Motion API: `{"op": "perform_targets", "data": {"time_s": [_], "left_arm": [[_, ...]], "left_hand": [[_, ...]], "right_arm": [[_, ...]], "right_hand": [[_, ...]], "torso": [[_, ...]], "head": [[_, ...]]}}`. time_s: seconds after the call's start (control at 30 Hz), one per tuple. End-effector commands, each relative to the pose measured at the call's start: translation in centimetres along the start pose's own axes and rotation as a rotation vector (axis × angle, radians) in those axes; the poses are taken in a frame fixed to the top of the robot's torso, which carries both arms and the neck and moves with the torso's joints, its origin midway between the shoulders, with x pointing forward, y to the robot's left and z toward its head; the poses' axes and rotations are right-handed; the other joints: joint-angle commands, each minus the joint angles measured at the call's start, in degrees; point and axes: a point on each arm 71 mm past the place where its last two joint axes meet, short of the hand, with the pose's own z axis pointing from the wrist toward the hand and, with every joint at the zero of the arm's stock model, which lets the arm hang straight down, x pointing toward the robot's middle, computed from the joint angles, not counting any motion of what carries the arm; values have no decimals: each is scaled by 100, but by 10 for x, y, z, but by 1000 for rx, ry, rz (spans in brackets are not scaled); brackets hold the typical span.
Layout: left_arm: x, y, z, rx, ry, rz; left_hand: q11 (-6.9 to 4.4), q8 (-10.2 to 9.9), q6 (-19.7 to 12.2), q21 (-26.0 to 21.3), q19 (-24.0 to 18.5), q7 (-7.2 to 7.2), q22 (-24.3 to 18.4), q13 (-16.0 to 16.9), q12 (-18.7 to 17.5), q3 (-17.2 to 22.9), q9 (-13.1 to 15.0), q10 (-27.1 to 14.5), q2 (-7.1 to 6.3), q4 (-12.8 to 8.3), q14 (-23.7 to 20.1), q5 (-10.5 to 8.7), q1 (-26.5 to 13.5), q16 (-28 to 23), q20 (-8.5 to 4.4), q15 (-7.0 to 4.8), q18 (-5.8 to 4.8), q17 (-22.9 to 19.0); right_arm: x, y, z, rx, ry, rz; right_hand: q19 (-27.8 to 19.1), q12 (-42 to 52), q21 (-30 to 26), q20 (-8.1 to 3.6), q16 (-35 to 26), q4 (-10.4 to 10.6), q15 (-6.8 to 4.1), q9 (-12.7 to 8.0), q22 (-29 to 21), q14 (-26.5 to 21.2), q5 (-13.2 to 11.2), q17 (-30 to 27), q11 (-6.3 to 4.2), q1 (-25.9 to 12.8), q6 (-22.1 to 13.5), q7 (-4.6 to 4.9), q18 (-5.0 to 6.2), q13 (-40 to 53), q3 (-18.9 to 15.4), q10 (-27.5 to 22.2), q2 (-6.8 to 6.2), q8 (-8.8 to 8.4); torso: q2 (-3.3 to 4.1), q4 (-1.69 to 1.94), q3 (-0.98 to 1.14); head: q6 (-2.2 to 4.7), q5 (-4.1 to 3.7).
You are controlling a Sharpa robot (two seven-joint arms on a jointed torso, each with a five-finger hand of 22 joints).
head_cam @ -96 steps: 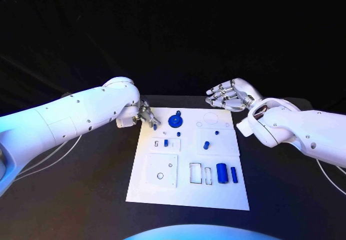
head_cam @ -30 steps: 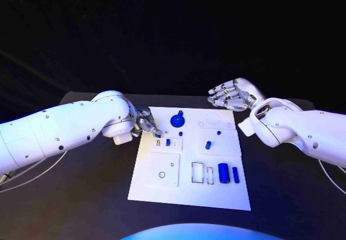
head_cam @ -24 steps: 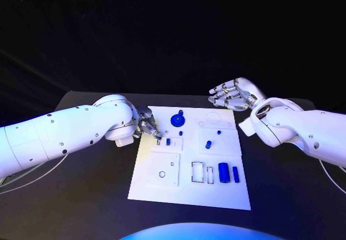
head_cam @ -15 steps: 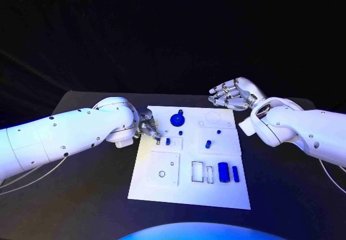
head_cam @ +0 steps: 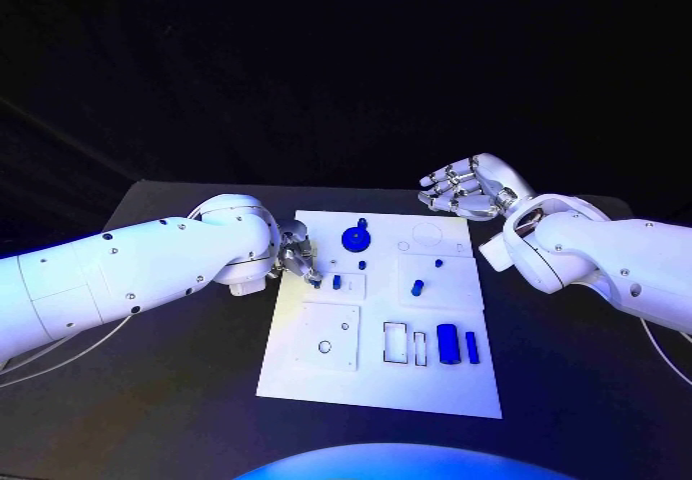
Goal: Assemble the parts on the task board
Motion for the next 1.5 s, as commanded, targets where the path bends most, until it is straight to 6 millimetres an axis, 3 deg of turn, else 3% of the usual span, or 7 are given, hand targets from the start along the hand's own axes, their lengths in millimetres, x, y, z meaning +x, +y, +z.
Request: {"op": "perform_targets", "data": {"time_s": [0.03, 0.87, 1.17, 1.5], "left_arm": [[4, -1, 0, -1, 36, 43], [8, -5, 2, 3, 53, 55], [9, -6, 4, 0, 75, 69], [9, -6, 4, -4, 81, 78]], "left_hand": [[-2, 22, 67, 18, 33, -109, -5, -5, -25, 693, 252, 13, 40, -649, 585, 27, 43, 29, -14, -37, -1, 1417], [-12, 74, 68, 17, 31, -121, -2, -9, -25, 728, 278, 26, 16, -637, 585, 25, -9, 28, -19, -45, -2, 1417], [-77, 213, 133, 37, 64, -214, 52, 58, 51, 464, 319, 101, -85, -338, 586, 16, -427, 31, -46, -93, -12, 1422], [-110, 262, 207, 77, 117, -254, 134, 187, 155, 309, 312, 168, -106, -223, 589, 16, -552, 36, -70, -119, -29, 1429]], "right_arm": [[1, 1, 0, -12, 10, -4], [1, 1, 0, -13, 11, -4], [1, 1, 0, -13, 11, -4], [1, 1, 0, -13, 12, -4]], "right_hand": [[16, 32, -20, 33, -21, -7, 35, -2, -5, -24, 36, -5, 8, -35, -13, 23, 67, -9, 37, -48, -10, -17], [16, 34, -24, 33, -21, -17, 35, -2, -11, -25, 36, -8, 7, -29, -13, 22, 67, -9, 43, -50, -17, -17], [16, 34, -24, 33, -21, -17, 35, -2, -11, -25, 36, -8, 7, -29, -13, 22, 67, -9, 43, -50, -17, -17], [16, 34, -24, 33, -21, -17, 35, -2, -11, -25, 36, -8, 7, -29, -13, 22, 67, -9, 43, -50, -17, -17]], "torso": [[-2, 2, -1], [1, -1, 4], [0, -2, 3], [-3, -2, 3]], "head": [[-6, -7], [-20, -13], [-34, -22], [-40, -24]]}}
